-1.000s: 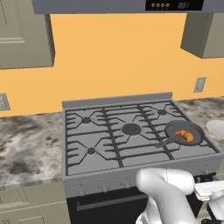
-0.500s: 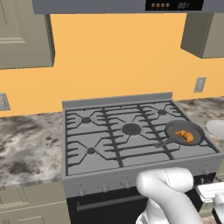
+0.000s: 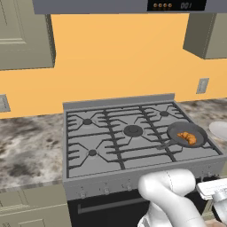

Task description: Pick the croissant and place it on the pan. Then turn on the stove to warm the croissant.

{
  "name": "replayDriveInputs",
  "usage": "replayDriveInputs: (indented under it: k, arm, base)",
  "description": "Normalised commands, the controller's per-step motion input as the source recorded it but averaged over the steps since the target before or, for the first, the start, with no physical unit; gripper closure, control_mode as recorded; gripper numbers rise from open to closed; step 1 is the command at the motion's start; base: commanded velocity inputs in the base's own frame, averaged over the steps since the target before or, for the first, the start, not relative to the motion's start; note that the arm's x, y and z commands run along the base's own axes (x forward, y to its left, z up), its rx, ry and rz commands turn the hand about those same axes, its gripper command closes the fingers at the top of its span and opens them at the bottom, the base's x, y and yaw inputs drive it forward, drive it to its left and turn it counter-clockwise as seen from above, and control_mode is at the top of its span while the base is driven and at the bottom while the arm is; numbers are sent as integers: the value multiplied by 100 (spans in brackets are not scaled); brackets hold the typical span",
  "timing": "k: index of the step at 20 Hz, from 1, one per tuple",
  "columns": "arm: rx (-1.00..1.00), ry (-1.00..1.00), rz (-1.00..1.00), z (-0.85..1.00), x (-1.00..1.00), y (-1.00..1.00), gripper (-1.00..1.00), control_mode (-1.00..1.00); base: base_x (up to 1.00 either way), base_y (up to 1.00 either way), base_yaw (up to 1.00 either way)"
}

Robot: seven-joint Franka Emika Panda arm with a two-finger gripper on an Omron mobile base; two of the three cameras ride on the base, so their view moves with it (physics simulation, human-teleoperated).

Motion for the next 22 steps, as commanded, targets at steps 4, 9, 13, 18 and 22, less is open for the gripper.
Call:
replayDriveInputs:
  k: [4,9,13,18,22]
  arm:
    - [0,0,0,0,8,0,-100,-100]
    - [0,-9,0,2,-17,0,-100,-100]
    - [0,-21,0,31,-30,0,-100,-100]
    - [0,-27,0,39,-20,0,-100,-100]
    - [0,-20,0,13,0,9,-100,-100]
  base:
    - [0,0,0]
    - [0,0,0]
    - [0,0,0]
    - [0,0,0]
    - [0,0,0]
